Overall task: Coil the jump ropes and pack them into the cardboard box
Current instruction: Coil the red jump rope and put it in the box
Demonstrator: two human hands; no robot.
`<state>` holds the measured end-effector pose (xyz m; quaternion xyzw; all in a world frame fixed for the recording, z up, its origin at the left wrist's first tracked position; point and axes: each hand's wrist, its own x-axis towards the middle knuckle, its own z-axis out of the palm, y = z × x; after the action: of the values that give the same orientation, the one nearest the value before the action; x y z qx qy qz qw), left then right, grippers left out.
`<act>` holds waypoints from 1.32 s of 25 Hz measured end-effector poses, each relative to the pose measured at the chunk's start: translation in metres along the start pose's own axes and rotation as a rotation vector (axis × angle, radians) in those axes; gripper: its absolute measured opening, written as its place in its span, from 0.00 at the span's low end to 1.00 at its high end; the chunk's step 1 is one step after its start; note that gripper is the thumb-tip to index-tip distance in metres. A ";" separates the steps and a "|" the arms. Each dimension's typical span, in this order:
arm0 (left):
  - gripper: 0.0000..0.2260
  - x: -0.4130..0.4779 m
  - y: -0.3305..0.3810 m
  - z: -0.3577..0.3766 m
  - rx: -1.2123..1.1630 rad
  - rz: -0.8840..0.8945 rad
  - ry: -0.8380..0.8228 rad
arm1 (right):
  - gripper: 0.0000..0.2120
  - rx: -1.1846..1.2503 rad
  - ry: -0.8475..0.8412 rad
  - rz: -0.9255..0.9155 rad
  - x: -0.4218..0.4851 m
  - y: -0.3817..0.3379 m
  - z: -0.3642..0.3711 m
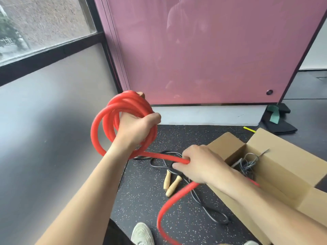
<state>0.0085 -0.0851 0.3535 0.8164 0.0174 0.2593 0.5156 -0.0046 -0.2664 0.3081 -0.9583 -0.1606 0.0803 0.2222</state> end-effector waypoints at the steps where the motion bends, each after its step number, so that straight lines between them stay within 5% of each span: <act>1: 0.09 0.001 -0.003 -0.001 0.085 -0.008 -0.039 | 0.20 -0.038 0.098 -0.022 0.000 0.006 -0.005; 6: 0.16 -0.006 0.000 0.014 0.332 -0.146 -0.420 | 0.17 -0.301 0.681 -0.392 0.008 0.030 -0.014; 13: 0.34 -0.027 0.001 0.031 0.264 -0.230 -0.913 | 0.16 -0.361 1.102 -0.657 0.015 0.056 -0.037; 18: 0.13 -0.074 0.028 0.046 -0.220 -0.431 -1.349 | 0.15 -0.305 1.225 -0.648 0.020 0.062 -0.050; 24: 0.16 -0.065 0.031 0.031 -0.872 -0.291 -1.406 | 0.07 -0.215 1.148 -0.365 0.031 0.094 -0.059; 28: 0.10 -0.031 0.027 0.016 -1.320 -0.190 -1.299 | 0.26 -0.306 0.809 -0.063 0.036 0.111 -0.048; 30: 0.08 -0.019 0.025 0.007 -1.375 -0.206 -1.228 | 0.25 -0.228 0.611 0.071 0.035 0.117 -0.042; 33: 0.20 -0.034 0.022 0.014 -1.457 -0.256 -1.219 | 0.28 -0.170 0.682 -0.003 0.038 0.099 -0.024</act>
<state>-0.0197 -0.1175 0.3539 0.2817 -0.3305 -0.3211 0.8416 0.0633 -0.3475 0.2818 -0.9449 -0.0847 -0.2582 0.1823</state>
